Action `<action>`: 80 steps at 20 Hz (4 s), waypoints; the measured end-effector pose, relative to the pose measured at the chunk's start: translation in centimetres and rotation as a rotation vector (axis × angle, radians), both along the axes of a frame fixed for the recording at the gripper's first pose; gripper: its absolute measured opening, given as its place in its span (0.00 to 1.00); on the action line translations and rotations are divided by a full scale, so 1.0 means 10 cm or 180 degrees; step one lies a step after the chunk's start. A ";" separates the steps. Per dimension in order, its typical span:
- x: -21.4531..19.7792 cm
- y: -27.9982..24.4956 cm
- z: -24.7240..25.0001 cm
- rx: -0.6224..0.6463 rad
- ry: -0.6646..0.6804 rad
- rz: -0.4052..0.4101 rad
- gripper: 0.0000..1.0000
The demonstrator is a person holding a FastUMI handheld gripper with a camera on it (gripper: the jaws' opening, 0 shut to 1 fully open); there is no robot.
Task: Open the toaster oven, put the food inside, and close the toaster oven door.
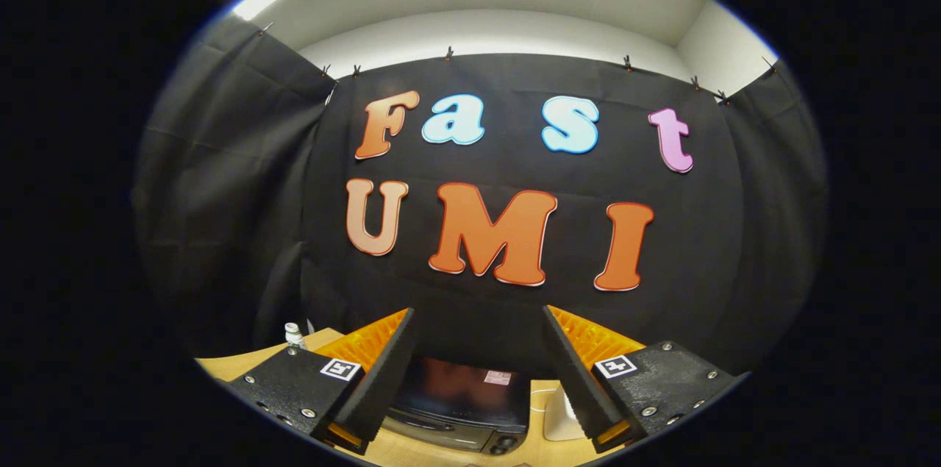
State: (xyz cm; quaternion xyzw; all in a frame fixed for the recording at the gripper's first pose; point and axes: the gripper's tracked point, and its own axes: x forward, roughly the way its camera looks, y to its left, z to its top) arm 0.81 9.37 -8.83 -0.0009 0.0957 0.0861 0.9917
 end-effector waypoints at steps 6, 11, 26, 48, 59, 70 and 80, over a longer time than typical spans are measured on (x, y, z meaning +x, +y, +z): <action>-0.02 0.41 -0.89 -0.0071 0.0608 0.0199 1.00; 0.00 0.64 -1.53 -0.0071 0.1011 0.0227 0.99; -0.01 0.78 -2.49 0.0102 0.1541 -0.0293 0.97; -1.94 1.00 -3.54 0.0370 0.3022 0.0355 0.78; -1.95 0.82 -3.20 0.0653 0.3039 0.0407 0.82; -1.77 -0.66 -2.58 0.0559 0.2852 0.0181 0.93; -1.98 -1.29 -3.11 0.0656 0.3615 0.0403 0.92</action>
